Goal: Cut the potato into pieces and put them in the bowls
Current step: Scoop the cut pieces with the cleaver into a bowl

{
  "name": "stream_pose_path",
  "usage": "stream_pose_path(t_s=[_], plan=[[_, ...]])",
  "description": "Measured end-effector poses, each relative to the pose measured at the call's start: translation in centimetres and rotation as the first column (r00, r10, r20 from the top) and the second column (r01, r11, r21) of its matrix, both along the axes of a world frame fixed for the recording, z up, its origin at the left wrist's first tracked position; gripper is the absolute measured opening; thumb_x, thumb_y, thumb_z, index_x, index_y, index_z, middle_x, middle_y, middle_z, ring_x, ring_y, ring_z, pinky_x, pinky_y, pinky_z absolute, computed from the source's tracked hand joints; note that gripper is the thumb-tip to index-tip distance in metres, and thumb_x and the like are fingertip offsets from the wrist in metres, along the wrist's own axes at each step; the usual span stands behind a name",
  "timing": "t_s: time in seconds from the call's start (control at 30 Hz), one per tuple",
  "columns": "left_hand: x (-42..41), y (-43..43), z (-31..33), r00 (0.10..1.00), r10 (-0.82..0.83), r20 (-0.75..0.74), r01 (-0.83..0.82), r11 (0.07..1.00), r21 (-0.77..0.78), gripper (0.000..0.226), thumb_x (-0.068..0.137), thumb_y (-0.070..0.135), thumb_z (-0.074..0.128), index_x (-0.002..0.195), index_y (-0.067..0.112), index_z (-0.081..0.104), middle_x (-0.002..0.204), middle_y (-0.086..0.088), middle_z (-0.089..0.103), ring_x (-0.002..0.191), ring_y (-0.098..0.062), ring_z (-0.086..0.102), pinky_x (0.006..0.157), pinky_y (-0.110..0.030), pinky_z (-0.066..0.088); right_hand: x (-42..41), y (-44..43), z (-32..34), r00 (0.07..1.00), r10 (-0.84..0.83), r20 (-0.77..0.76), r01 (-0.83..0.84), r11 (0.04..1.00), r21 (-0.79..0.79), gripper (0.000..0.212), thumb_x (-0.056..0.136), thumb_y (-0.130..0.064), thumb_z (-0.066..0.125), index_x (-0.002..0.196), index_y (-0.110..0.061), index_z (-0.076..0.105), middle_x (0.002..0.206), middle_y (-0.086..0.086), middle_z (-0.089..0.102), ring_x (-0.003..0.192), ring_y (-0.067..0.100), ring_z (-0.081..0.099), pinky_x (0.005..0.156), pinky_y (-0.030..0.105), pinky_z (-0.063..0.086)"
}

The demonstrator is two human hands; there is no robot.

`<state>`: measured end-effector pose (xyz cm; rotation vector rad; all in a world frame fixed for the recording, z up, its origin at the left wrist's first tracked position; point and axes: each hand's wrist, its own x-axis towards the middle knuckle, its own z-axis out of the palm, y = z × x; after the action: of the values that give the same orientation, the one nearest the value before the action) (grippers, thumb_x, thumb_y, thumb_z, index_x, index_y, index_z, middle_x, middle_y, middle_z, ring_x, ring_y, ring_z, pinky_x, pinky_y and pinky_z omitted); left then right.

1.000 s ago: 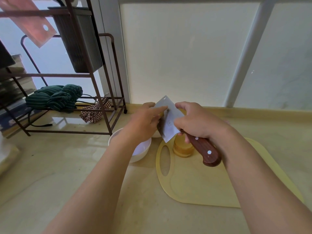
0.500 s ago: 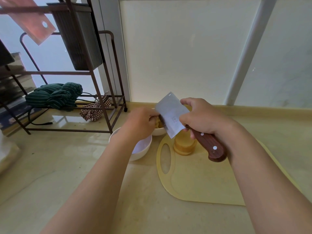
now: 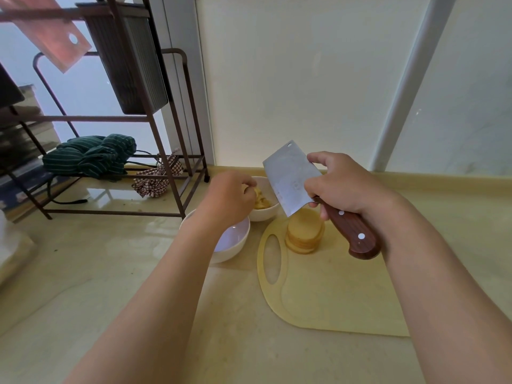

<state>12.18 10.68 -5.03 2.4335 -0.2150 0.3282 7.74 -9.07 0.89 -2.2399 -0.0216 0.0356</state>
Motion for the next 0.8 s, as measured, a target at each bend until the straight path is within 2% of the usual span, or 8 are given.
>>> stream_pose_path(t_s=[0.07, 0.17, 0.23, 0.33, 0.5, 0.67, 0.8], plan=[[-0.02, -0.06, 0.02, 1.0, 0.001, 0.003, -0.001, 1.0, 0.012, 0.028, 0.096, 0.014, 0.051, 0.118, 0.014, 0.069, 0.111, -0.004, 0.069, 0.078, -0.011, 0.059, 0.073, -0.024, 0.047, 0.0, -0.13, 0.06, 1.0, -0.006, 0.004, 0.006, 1.0, 0.007, 0.074, 0.088, -0.004, 0.054, 0.157, -0.026, 0.039, 0.08, 0.008, 0.073, 0.043, 0.015, 0.064, 0.042, 0.018, 0.045], [-0.03, -0.13, 0.1, 1.0, 0.008, 0.0, -0.008, 1.0, 0.018, 0.028, 0.096, 0.015, 0.052, 0.119, 0.014, 0.068, 0.11, -0.004, 0.069, 0.087, -0.017, 0.063, 0.076, -0.025, 0.049, -0.08, -0.2, 0.23, 1.0, -0.01, 0.007, 0.01, 1.0, 0.025, 0.07, 0.089, -0.005, 0.054, 0.153, -0.028, 0.043, 0.08, 0.009, 0.072, 0.043, 0.015, 0.063, 0.042, 0.018, 0.045], [-0.16, -0.23, 0.23, 1.0, 0.011, 0.02, -0.011, 1.0, -0.001, 0.029, 0.096, 0.016, 0.052, 0.121, 0.014, 0.067, 0.114, -0.003, 0.067, 0.092, -0.014, 0.061, 0.079, -0.024, 0.045, -0.2, -0.19, 0.39, 1.0, -0.011, 0.01, 0.011, 0.999, 0.046, 0.067, 0.089, -0.004, 0.054, 0.151, -0.028, 0.045, 0.08, 0.009, 0.071, 0.043, 0.015, 0.062, 0.041, 0.017, 0.044], [-0.37, -0.4, 0.62, 0.999, -0.004, 0.049, 0.006, 0.999, -0.046, 0.031, 0.097, 0.016, 0.052, 0.125, 0.013, 0.064, 0.124, 0.0, 0.064, 0.113, -0.014, 0.057, 0.089, -0.021, 0.039, -0.41, -0.18, 0.65, 1.0, -0.021, 0.018, 0.019, 0.996, 0.088, 0.061, 0.09, -0.002, 0.053, 0.144, -0.03, 0.049, 0.082, 0.008, 0.07, 0.041, 0.014, 0.061, 0.042, 0.017, 0.045], [-0.29, -0.44, 0.87, 0.998, -0.004, 0.061, 0.009, 0.996, -0.086, 0.029, 0.097, 0.015, 0.052, 0.123, 0.013, 0.064, 0.12, 0.001, 0.065, 0.113, -0.013, 0.058, 0.089, -0.021, 0.04, -0.5, -0.23, 0.77, 0.999, -0.029, 0.02, 0.026, 0.992, 0.126, 0.053, 0.089, -0.001, 0.053, 0.128, -0.037, 0.047, 0.082, 0.011, 0.071, 0.042, 0.015, 0.061, 0.042, 0.019, 0.046], [-0.09, -0.24, 0.82, 0.998, -0.007, 0.056, 0.012, 0.996, -0.093, 0.028, 0.096, 0.016, 0.054, 0.122, 0.013, 0.063, 0.117, 0.002, 0.065, 0.109, -0.013, 0.059, 0.088, -0.023, 0.044, -0.47, -0.05, 0.59, 1.0, -0.022, 0.012, 0.021, 0.995, 0.102, 0.063, 0.09, -0.002, 0.052, 0.146, -0.029, 0.048, 0.084, 0.011, 0.071, 0.042, 0.014, 0.061, 0.041, 0.018, 0.044], [-0.08, -0.13, 0.84, 0.998, -0.008, 0.058, 0.013, 0.997, -0.081, 0.027, 0.096, 0.017, 0.054, 0.121, 0.013, 0.063, 0.115, 0.002, 0.065, 0.107, -0.013, 0.059, 0.087, -0.024, 0.045, -0.39, 0.19, 0.33, 1.0, -0.016, 0.004, 0.015, 0.998, 0.068, 0.068, 0.089, -0.002, 0.052, 0.151, -0.028, 0.045, 0.081, 0.009, 0.071, 0.043, 0.014, 0.062, 0.04, 0.016, 0.042]])
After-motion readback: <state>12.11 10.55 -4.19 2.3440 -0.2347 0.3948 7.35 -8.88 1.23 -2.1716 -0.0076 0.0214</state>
